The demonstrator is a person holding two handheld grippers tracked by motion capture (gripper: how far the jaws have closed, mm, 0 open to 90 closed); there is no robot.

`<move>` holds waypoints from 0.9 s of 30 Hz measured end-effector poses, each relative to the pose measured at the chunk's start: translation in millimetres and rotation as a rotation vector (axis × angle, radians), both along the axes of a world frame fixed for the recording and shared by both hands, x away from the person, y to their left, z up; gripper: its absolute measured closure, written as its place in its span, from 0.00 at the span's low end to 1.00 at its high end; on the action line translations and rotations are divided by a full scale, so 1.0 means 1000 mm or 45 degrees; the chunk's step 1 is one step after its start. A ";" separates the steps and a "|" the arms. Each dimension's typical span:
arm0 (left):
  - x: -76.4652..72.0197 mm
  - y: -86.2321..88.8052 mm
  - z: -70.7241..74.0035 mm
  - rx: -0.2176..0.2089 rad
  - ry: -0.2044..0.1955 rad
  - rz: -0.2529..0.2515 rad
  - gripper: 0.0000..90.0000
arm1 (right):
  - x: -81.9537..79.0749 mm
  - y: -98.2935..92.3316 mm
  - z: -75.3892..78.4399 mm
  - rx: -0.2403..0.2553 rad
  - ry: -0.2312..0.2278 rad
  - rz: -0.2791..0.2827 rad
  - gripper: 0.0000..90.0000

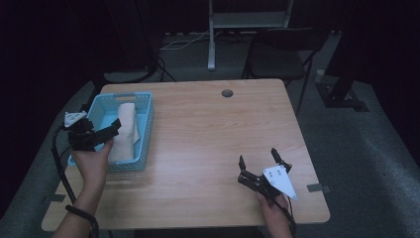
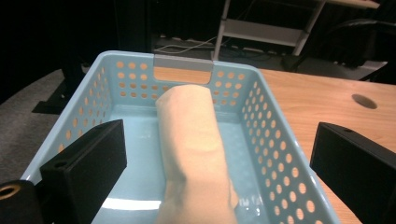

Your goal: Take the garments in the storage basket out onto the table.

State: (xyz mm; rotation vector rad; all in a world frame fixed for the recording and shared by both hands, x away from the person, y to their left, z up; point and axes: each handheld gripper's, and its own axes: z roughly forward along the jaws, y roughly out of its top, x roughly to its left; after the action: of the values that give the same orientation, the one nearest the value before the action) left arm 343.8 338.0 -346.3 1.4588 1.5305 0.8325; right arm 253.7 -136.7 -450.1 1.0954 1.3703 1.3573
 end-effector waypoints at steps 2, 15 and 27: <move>0.003 0.000 -0.001 0.011 0.018 0.009 0.04 | 0.000 0.000 0.000 0.001 0.000 0.000 0.00; 0.026 0.001 -0.013 0.061 0.191 0.021 0.04 | 0.000 0.000 0.000 0.000 0.000 0.001 0.00; 0.045 0.005 -0.006 0.075 0.310 0.014 0.04 | 0.000 0.000 0.000 -0.001 -0.001 0.002 0.00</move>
State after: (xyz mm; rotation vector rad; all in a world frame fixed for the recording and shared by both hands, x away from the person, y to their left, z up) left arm 388.6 342.8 -352.7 1.6437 1.7064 0.7324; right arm 253.6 -136.6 -450.1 1.0933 1.3712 1.3585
